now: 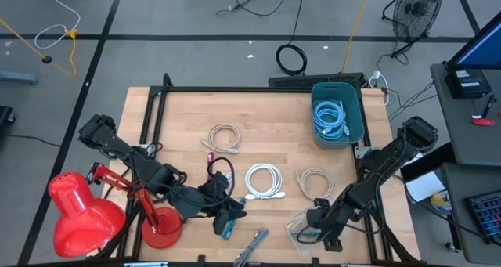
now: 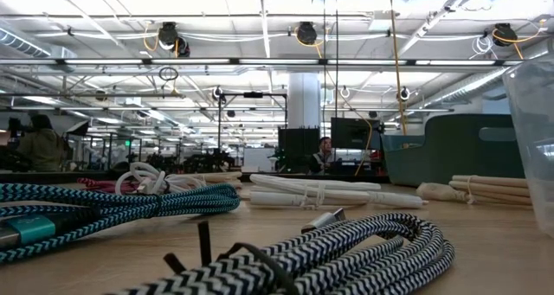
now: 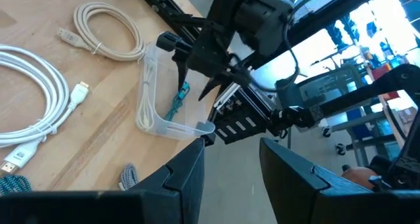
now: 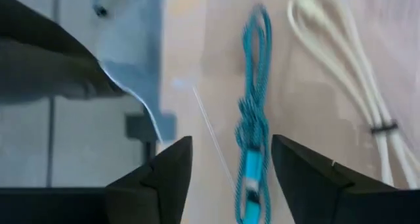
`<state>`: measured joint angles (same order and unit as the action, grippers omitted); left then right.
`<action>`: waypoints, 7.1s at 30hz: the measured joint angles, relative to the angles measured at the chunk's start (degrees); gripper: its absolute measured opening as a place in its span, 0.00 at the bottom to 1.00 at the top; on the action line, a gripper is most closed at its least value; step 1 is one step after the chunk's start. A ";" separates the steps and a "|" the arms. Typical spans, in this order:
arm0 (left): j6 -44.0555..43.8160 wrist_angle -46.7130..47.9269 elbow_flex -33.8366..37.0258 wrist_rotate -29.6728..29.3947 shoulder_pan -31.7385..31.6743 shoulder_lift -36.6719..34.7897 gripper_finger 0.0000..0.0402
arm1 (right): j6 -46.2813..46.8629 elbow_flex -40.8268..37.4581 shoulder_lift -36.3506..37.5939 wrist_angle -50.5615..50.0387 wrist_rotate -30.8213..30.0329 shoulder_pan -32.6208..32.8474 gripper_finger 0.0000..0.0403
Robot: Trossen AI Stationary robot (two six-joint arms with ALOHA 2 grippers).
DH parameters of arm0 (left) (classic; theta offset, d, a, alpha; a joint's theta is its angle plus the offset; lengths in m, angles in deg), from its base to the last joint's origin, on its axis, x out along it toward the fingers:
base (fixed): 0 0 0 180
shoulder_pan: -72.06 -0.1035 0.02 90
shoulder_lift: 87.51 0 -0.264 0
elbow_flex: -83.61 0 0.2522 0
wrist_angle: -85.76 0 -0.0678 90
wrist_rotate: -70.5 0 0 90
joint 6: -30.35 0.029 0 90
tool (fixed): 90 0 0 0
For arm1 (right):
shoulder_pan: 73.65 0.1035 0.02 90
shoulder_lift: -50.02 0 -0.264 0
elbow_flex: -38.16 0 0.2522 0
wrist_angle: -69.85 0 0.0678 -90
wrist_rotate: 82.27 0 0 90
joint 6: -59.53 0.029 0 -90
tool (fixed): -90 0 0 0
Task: Pick & Place USB Port
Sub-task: Put the red charger cable into the transparent bin
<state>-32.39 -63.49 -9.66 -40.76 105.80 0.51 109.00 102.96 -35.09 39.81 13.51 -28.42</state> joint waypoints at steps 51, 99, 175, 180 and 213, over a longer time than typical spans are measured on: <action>-18.38 46.73 0.07 10.76 -31.21 0.02 0.37 | -15.44 -0.02 27.00 32.94 -8.50 -34.51 0.46; -25.90 19.15 29.53 30.17 -24.22 8.46 0.37 | -14.54 -0.04 29.69 24.15 -2.45 -40.95 0.45; 3.88 -24.02 9.13 13.21 -23.67 -2.53 0.02 | -4.19 0.00 22.25 37.90 0.39 -41.00 0.57; 4.09 -25.72 9.15 14.78 -23.87 -2.35 0.02 | -3.85 -0.02 21.78 37.83 0.35 -41.00 0.57; 3.56 -33.23 9.14 18.67 -24.90 0.96 0.02 | -4.07 -0.02 21.32 38.78 0.03 -41.10 0.52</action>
<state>-28.82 -96.72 -0.52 -22.09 80.90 1.48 104.94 102.94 -13.77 78.59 13.54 -69.53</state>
